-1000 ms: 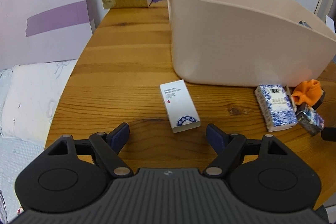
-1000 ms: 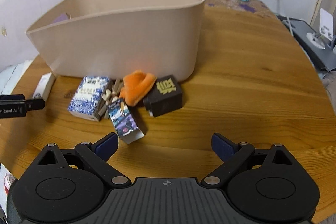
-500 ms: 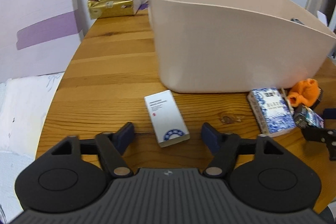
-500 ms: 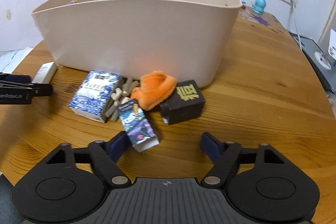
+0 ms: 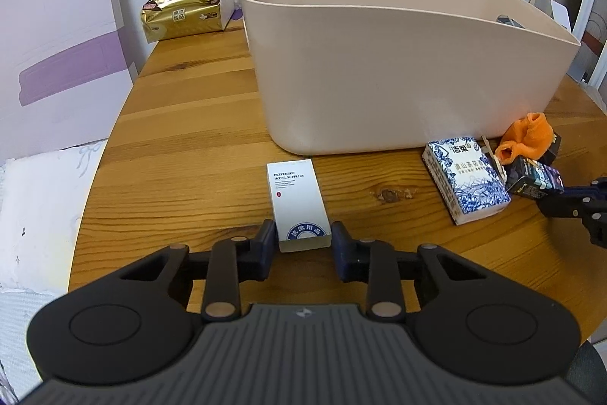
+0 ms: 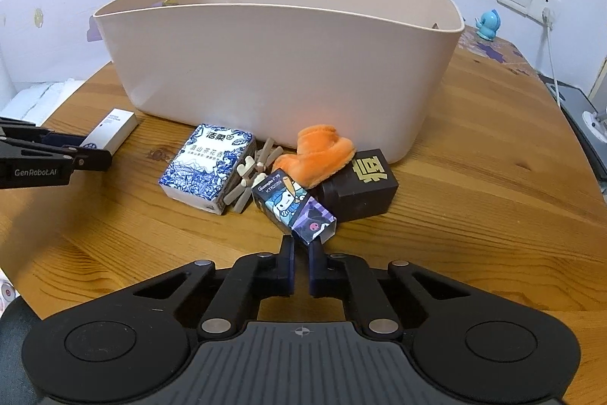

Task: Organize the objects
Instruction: 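Grasp the white medicine box with the left tool while the right tool grasps the purple snack packet, then carry both boxes over the basket and release them inside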

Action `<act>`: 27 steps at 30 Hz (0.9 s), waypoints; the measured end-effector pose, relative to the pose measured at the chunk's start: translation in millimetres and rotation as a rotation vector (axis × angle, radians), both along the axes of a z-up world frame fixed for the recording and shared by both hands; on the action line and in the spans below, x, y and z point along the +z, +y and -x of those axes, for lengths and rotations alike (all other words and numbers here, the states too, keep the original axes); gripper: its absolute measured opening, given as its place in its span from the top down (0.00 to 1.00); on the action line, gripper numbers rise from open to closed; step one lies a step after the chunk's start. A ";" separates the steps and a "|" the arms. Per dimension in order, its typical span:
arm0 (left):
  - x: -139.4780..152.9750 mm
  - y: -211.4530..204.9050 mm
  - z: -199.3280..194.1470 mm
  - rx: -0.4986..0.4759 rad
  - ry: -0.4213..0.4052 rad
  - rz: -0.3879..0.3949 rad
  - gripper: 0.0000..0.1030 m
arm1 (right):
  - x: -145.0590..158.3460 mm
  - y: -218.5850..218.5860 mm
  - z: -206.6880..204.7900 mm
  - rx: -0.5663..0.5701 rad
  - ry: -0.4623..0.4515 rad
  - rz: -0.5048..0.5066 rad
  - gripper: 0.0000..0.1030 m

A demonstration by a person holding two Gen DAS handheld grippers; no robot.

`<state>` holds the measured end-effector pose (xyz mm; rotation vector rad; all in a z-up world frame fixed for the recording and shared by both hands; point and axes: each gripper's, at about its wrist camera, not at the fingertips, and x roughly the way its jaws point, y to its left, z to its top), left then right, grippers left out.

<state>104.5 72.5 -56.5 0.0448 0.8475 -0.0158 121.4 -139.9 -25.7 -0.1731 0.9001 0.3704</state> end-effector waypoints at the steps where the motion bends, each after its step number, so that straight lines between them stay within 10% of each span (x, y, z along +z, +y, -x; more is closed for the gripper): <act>1: 0.2 0.1 1.2 0.001 0.000 -0.001 0.67 | -0.1 -0.9 0.5 0.001 0.003 -0.005 0.94; 4: 0.2 0.7 3.0 0.002 0.000 0.002 0.67 | -0.8 -0.5 1.5 0.020 0.009 -0.003 0.84; 9: -0.1 0.7 7.3 0.002 -0.003 0.010 0.67 | -3.7 1.9 -4.5 0.021 0.018 0.007 0.40; 16: 0.5 -3.3 12.2 -0.005 -0.006 0.012 0.67 | -5.0 7.5 -22.2 -0.016 -0.007 0.005 0.41; 18: 0.7 -3.6 13.5 -0.010 -0.006 0.013 0.67 | -4.9 9.0 -20.7 -0.008 -0.016 -0.001 0.60; 27: 2.3 -8.9 20.0 -0.018 -0.011 0.004 0.68 | 1.1 12.0 -5.9 0.031 -0.024 0.020 0.76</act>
